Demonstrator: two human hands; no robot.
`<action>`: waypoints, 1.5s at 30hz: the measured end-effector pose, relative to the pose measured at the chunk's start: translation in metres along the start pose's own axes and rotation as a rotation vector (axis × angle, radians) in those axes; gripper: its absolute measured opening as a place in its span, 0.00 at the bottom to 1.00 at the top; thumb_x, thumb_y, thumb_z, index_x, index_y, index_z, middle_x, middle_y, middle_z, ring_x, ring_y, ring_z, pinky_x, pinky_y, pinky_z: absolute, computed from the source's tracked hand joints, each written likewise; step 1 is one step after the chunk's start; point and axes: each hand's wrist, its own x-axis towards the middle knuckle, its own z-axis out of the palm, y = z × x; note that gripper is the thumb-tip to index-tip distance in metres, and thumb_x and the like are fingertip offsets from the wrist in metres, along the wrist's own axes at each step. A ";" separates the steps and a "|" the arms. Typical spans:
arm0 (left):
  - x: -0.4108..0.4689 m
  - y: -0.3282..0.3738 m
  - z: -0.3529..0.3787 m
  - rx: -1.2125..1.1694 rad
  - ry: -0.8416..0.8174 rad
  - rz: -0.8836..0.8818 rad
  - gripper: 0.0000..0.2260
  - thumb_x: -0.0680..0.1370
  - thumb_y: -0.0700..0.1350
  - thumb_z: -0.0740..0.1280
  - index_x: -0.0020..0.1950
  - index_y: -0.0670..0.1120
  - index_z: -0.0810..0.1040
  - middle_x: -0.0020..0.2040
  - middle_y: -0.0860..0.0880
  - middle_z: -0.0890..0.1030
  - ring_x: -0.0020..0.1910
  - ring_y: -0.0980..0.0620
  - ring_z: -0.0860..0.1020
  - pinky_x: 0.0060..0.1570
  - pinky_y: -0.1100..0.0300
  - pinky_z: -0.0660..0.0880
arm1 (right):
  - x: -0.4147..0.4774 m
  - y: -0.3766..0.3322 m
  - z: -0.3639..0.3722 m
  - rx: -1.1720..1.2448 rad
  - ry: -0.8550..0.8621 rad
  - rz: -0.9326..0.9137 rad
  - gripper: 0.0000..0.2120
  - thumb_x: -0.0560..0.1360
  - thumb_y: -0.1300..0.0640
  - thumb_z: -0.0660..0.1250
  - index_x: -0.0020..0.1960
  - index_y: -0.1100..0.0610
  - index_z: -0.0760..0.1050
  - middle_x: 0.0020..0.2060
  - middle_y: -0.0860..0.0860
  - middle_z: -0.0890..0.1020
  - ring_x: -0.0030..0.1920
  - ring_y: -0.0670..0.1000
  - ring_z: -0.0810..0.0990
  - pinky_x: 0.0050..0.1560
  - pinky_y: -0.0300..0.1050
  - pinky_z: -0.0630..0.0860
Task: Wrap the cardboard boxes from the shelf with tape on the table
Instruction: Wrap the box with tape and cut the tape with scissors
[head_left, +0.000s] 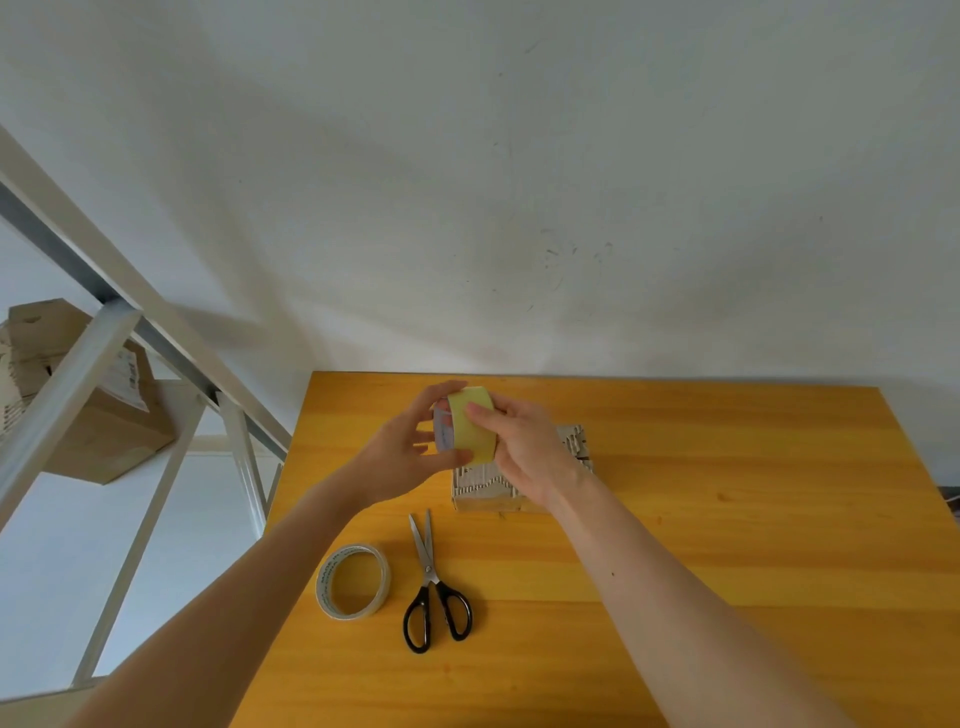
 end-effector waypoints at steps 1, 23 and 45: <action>-0.001 0.000 0.002 -0.044 -0.014 -0.014 0.29 0.72 0.40 0.73 0.66 0.62 0.65 0.57 0.54 0.76 0.56 0.52 0.79 0.50 0.58 0.79 | -0.002 -0.001 -0.001 -0.007 -0.025 0.006 0.11 0.78 0.64 0.62 0.58 0.64 0.78 0.57 0.62 0.80 0.60 0.62 0.77 0.62 0.58 0.72; -0.009 0.003 0.003 -0.222 0.012 -0.171 0.24 0.77 0.44 0.67 0.68 0.62 0.63 0.52 0.41 0.82 0.53 0.46 0.81 0.59 0.48 0.76 | -0.016 -0.007 0.001 -0.031 -0.038 0.021 0.13 0.80 0.67 0.57 0.62 0.66 0.74 0.59 0.67 0.77 0.61 0.62 0.77 0.64 0.58 0.72; -0.004 0.009 0.002 -0.136 0.156 -0.086 0.37 0.68 0.40 0.76 0.70 0.59 0.62 0.59 0.47 0.76 0.53 0.50 0.80 0.46 0.57 0.81 | -0.008 -0.008 0.001 -0.056 0.019 -0.075 0.07 0.78 0.64 0.63 0.50 0.58 0.80 0.45 0.53 0.85 0.48 0.49 0.83 0.51 0.43 0.78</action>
